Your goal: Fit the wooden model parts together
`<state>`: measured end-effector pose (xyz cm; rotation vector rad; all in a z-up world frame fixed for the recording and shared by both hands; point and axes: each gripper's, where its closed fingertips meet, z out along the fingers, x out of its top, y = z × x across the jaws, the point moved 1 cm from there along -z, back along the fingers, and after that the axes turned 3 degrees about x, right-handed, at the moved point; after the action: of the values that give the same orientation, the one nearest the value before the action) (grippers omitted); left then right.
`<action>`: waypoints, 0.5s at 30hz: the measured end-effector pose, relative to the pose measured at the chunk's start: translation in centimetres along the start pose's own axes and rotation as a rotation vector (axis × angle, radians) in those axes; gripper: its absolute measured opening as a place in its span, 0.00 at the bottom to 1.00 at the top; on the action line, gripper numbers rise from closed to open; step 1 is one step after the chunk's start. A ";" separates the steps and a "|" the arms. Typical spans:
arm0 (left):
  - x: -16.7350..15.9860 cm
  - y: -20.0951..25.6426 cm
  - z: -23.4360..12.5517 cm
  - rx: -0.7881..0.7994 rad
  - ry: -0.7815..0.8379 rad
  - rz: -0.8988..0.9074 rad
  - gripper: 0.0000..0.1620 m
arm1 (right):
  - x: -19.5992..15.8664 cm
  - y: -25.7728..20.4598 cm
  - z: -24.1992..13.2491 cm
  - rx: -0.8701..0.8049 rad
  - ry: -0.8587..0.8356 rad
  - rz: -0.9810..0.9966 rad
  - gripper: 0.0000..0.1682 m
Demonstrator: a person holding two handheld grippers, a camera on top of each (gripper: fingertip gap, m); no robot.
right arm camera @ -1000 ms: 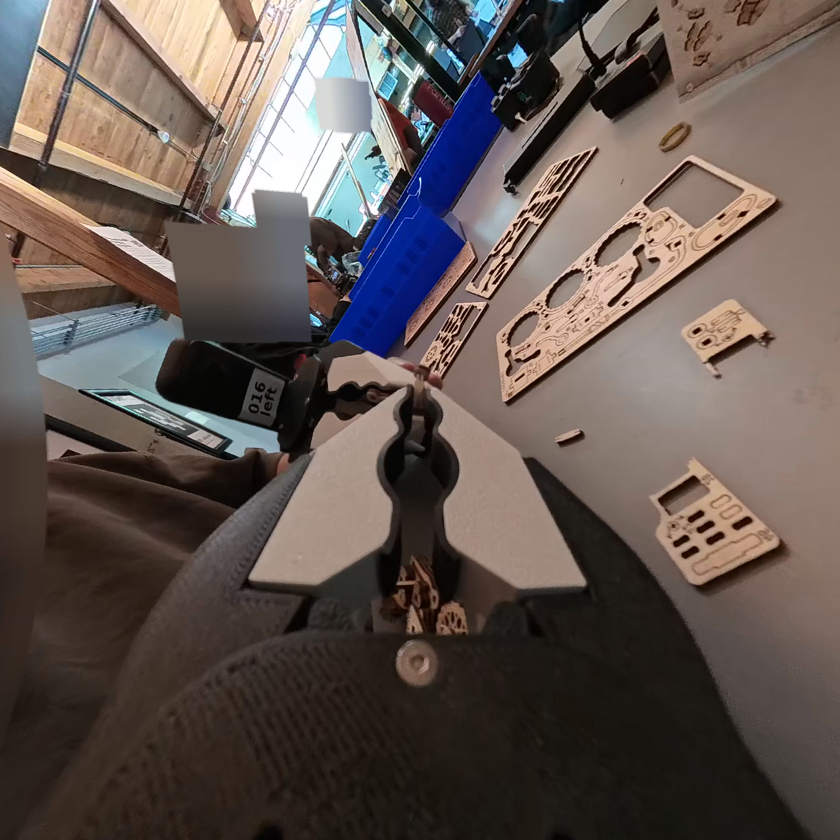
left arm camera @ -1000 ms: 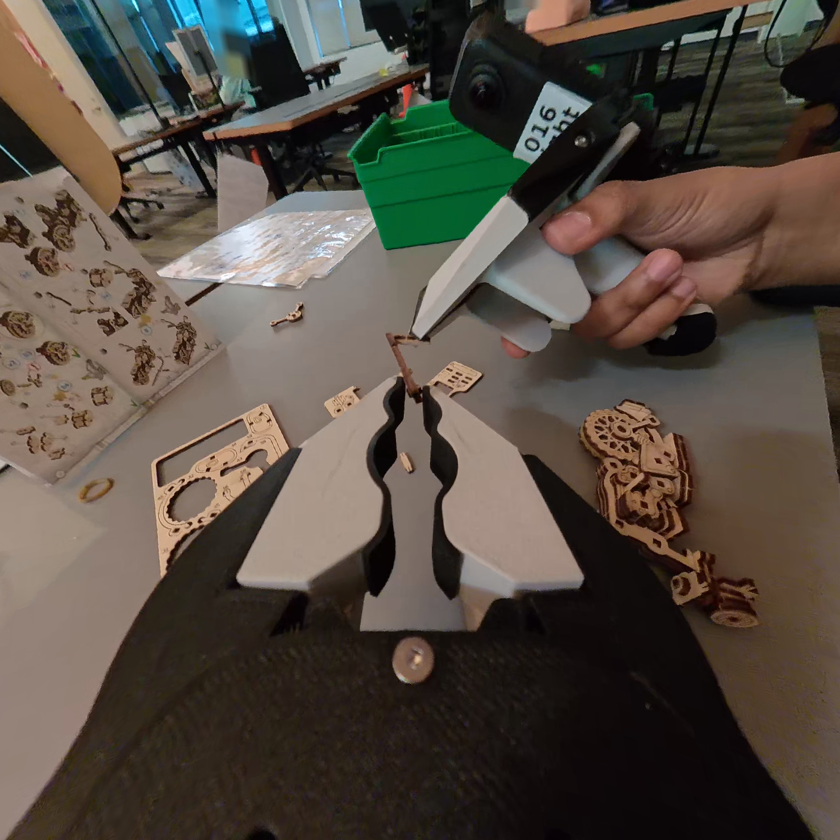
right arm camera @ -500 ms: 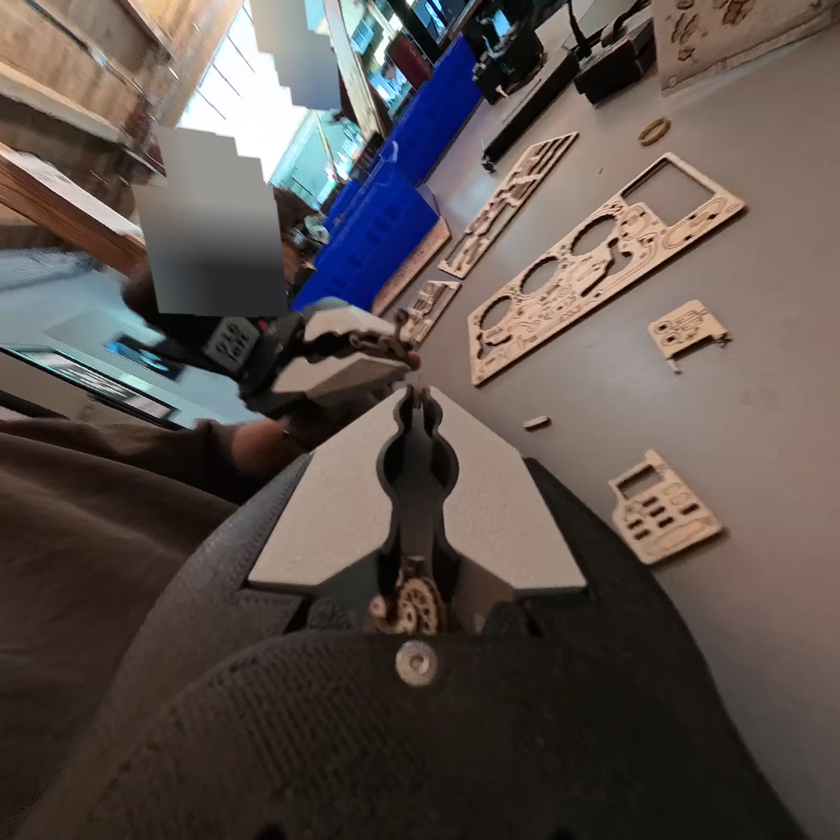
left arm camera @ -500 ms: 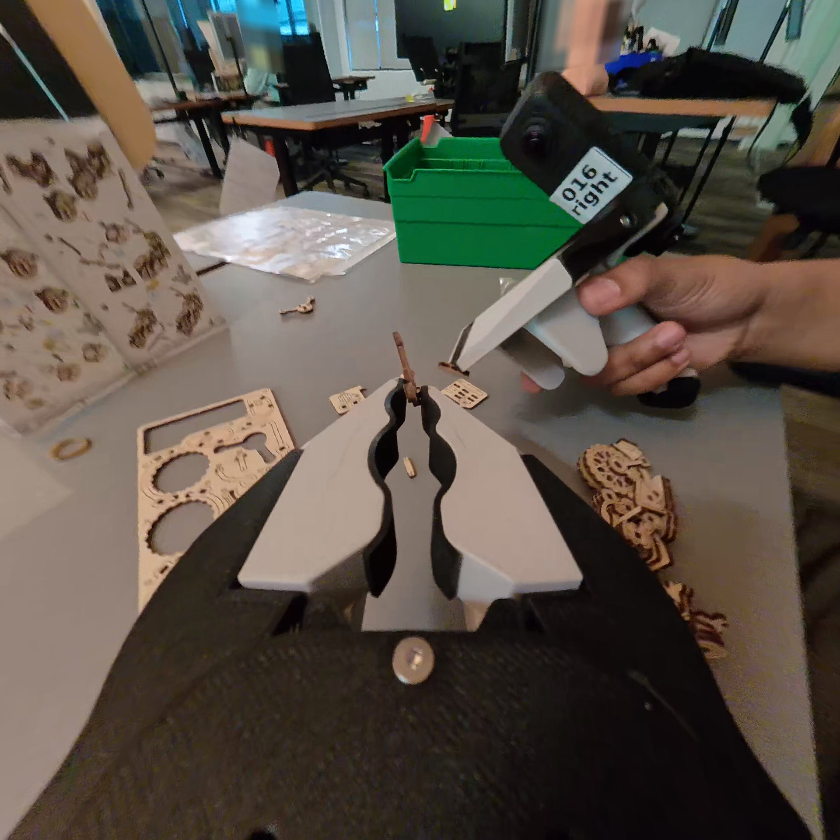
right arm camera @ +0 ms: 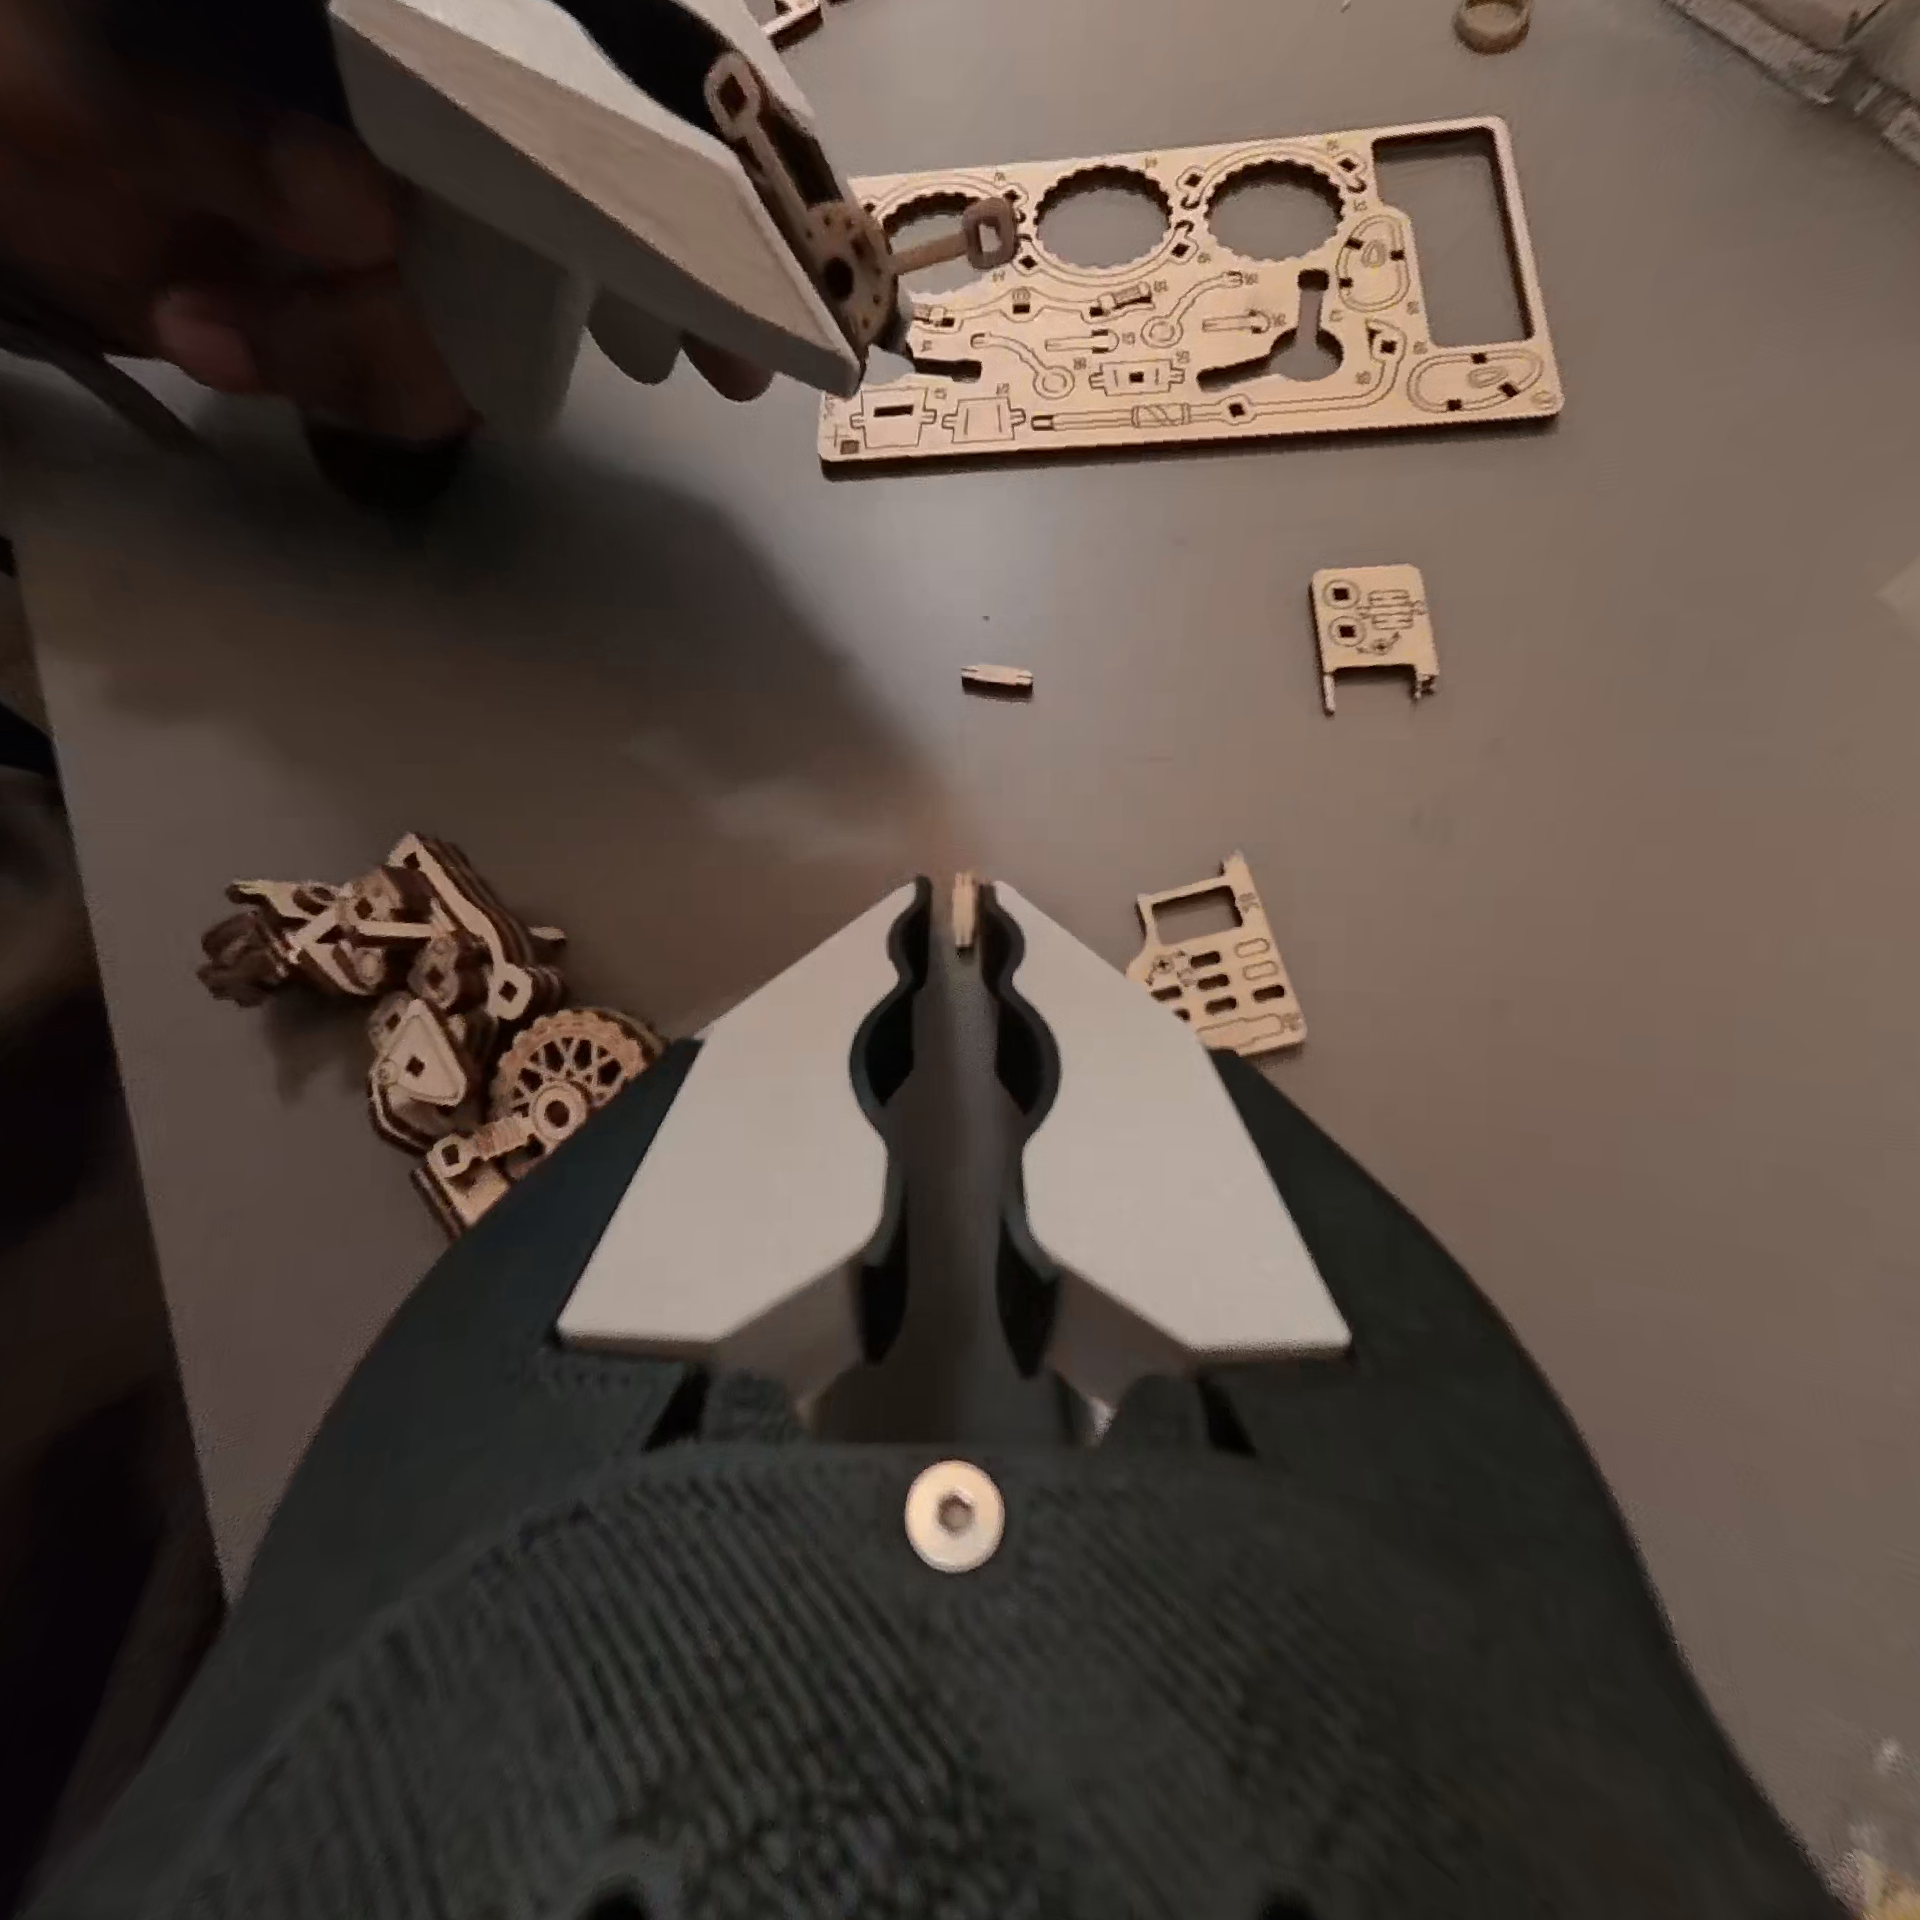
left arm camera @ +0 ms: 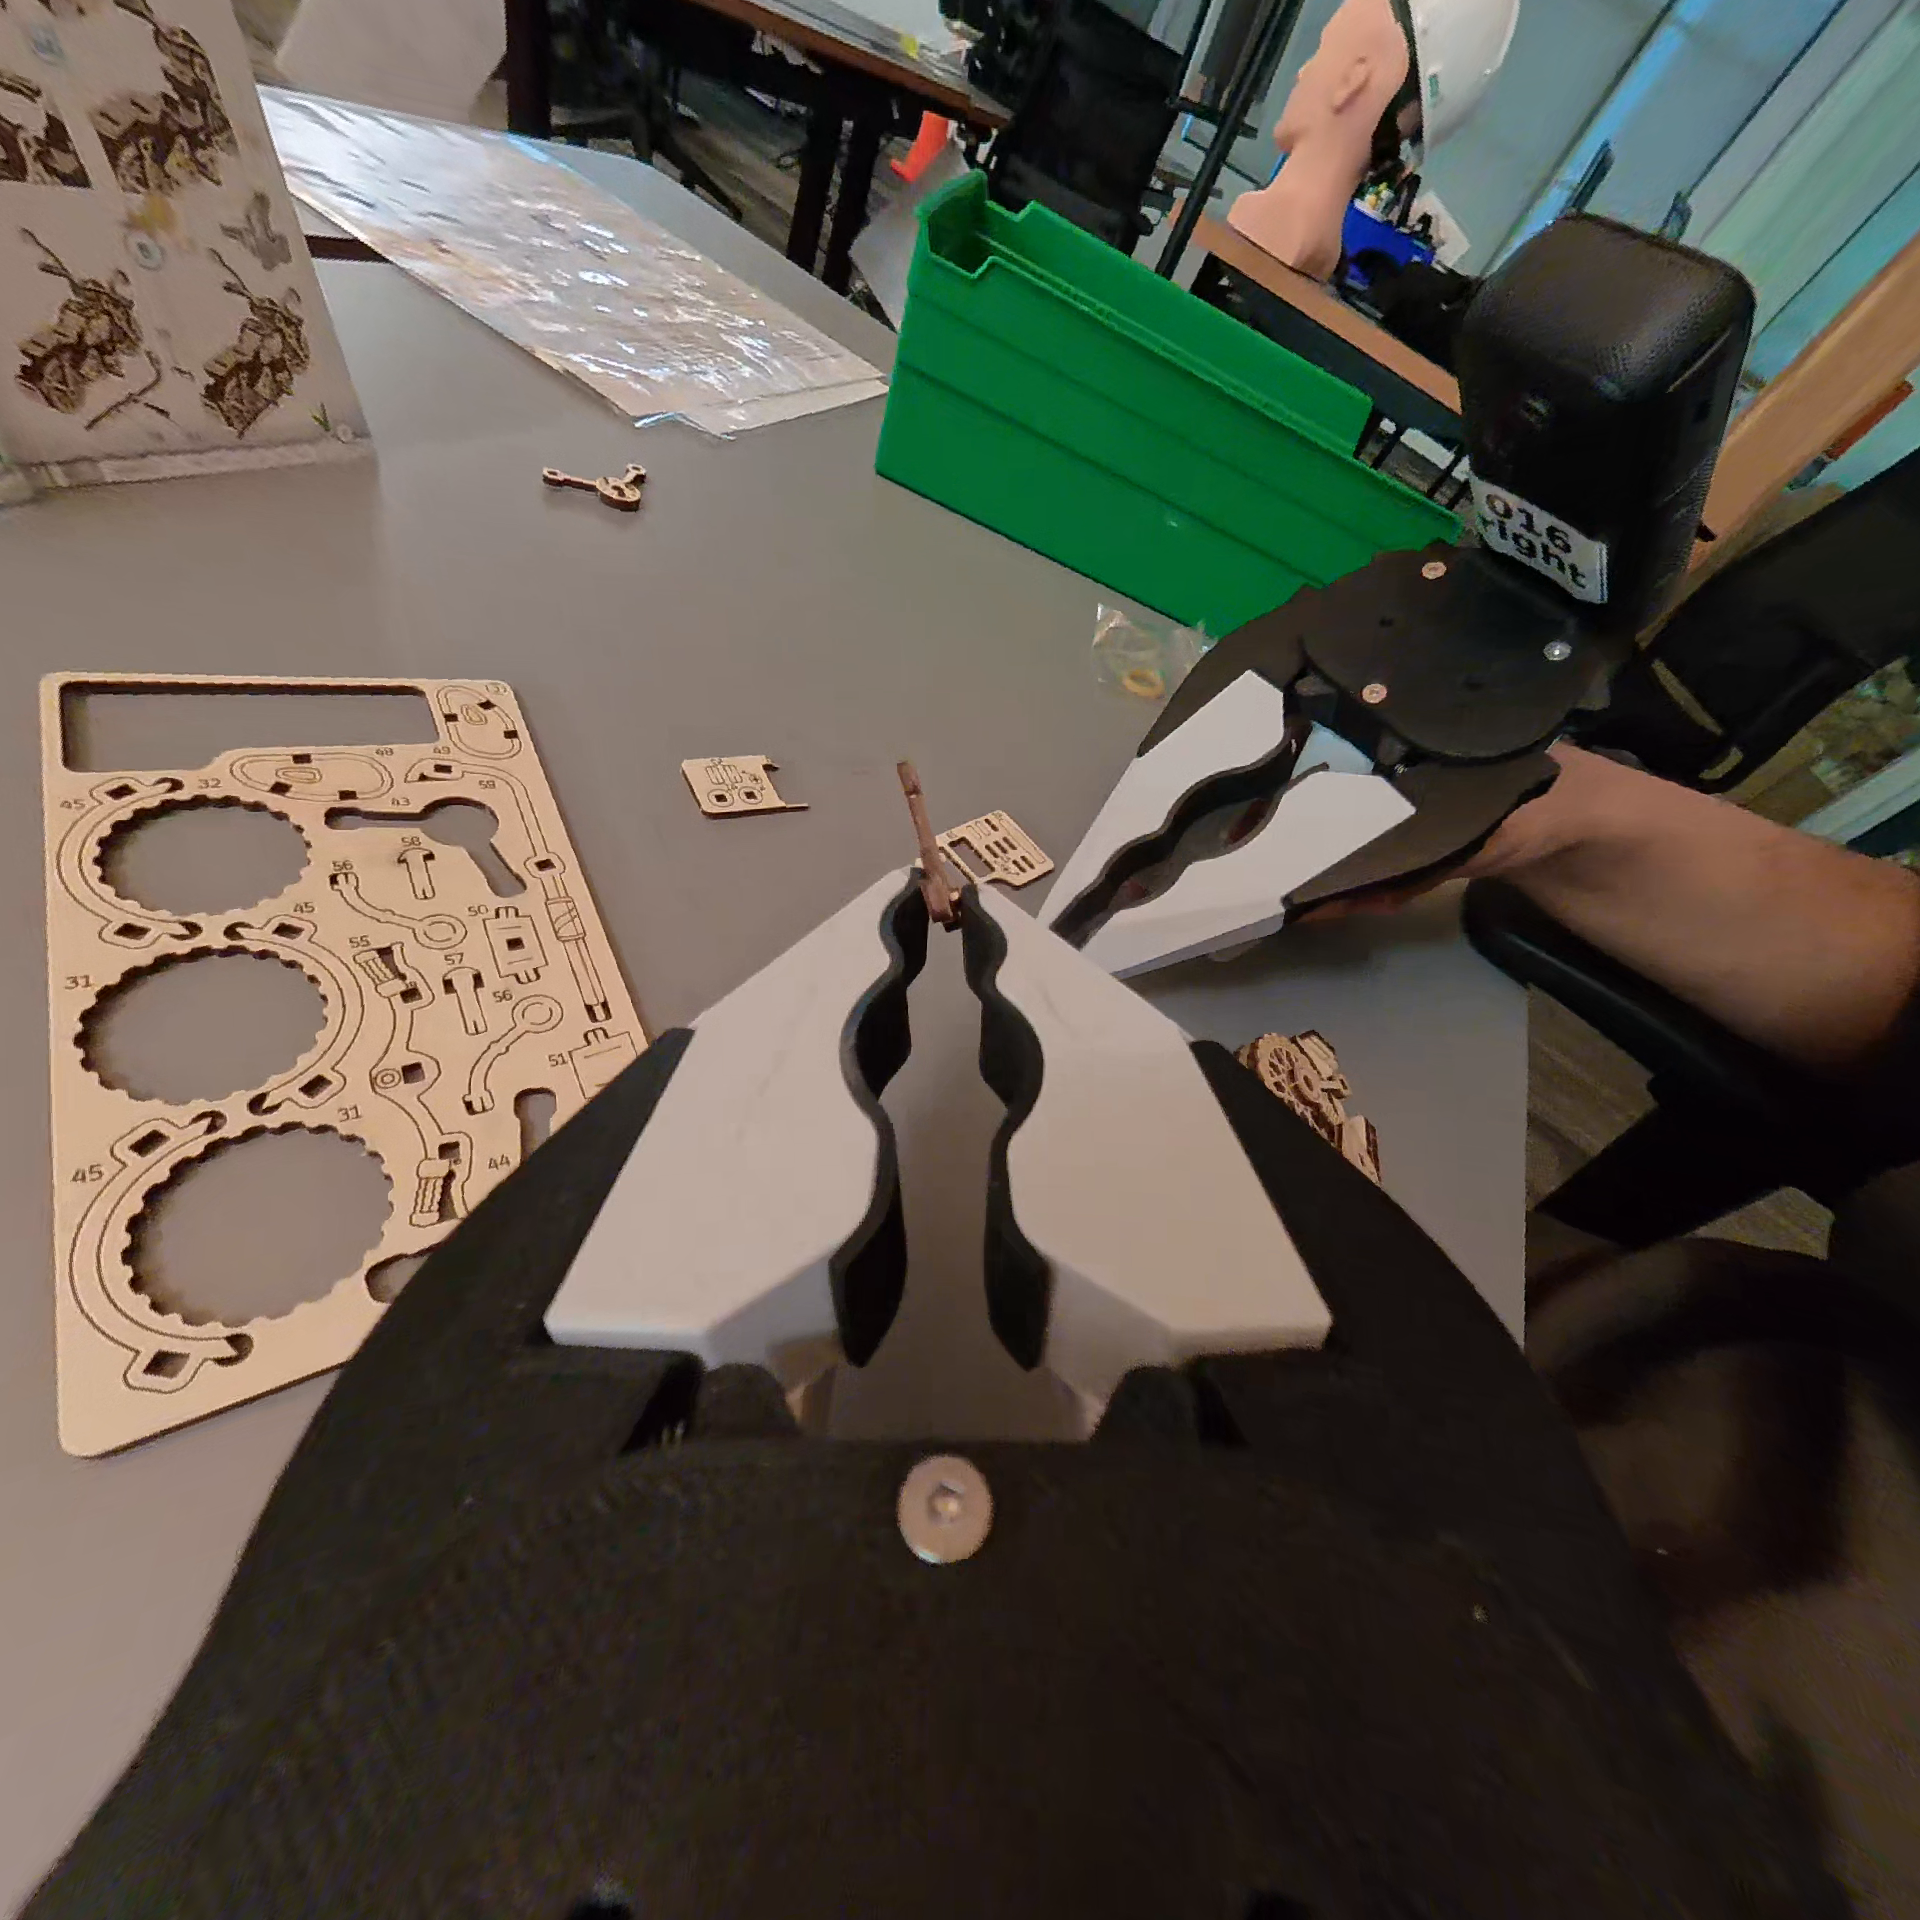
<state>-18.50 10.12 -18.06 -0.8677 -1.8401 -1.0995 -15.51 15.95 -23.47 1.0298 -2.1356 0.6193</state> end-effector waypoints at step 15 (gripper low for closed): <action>-0.1 -0.2 0.1 -0.040 -0.013 -0.056 0.02 | -0.7 0.0 -0.2 -0.066 0.020 0.052 0.06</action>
<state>-18.62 10.08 -18.25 -0.8527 -1.8690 -1.1713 -15.09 16.40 -23.88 0.9316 -2.1563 0.5776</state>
